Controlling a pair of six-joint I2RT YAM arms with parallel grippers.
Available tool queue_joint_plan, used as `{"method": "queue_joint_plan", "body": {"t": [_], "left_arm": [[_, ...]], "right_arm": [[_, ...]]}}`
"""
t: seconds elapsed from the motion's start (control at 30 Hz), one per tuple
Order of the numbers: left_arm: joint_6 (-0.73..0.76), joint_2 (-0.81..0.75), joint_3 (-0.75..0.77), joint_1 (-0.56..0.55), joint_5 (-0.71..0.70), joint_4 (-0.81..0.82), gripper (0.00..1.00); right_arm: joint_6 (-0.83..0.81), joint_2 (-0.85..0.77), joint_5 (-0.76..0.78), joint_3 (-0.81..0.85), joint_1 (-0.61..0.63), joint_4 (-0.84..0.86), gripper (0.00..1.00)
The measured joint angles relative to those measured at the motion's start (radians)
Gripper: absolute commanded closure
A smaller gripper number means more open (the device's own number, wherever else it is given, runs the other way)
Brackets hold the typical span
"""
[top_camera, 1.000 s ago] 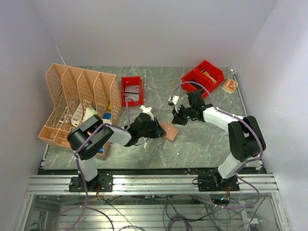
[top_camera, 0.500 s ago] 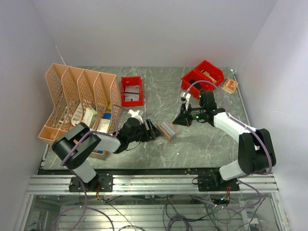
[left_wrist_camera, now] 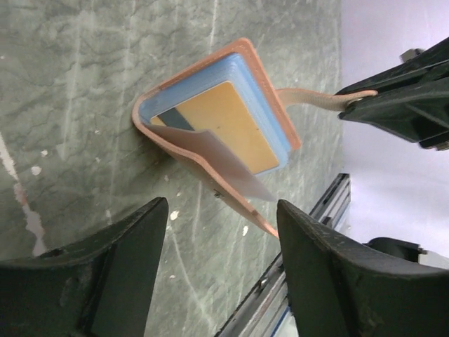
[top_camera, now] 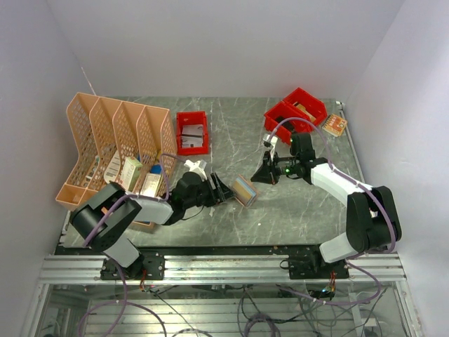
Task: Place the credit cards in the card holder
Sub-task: Open the card holder at the center of the board.
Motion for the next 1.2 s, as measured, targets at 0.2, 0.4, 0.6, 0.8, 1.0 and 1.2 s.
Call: {"method": "queue_joint_plan", "body": {"t": [0.2, 0.4, 0.6, 0.8, 1.0, 1.2], "left_arm": [[0.036, -0.003, 0.03, 0.0, -0.016, -0.101, 0.67], [0.108, 0.024, 0.092, 0.002, -0.029, -0.213, 0.91], [0.24, 0.105, 0.215, 0.019, -0.029, -0.36, 0.93], [0.394, 0.177, 0.369, 0.028, -0.04, -0.517, 0.93], [0.501, 0.221, 0.459, 0.037, -0.051, -0.628, 0.93], [0.549, 0.235, 0.488, 0.045, -0.05, -0.676, 0.93]], "right_arm": [[-0.008, -0.001, 0.033, 0.0, -0.008, 0.0, 1.0], [-0.047, -0.007, 0.12, 0.0, -0.031, -0.011, 1.0], [-0.118, 0.026, 0.261, 0.03, -0.034, -0.079, 1.0], [-0.155, 0.097, 0.377, 0.079, -0.06, -0.159, 0.65], [-0.177, 0.046, 0.383, 0.083, -0.122, -0.187, 0.55], [-0.205, -0.002, 0.253, 0.09, -0.142, -0.198, 0.68]]}}
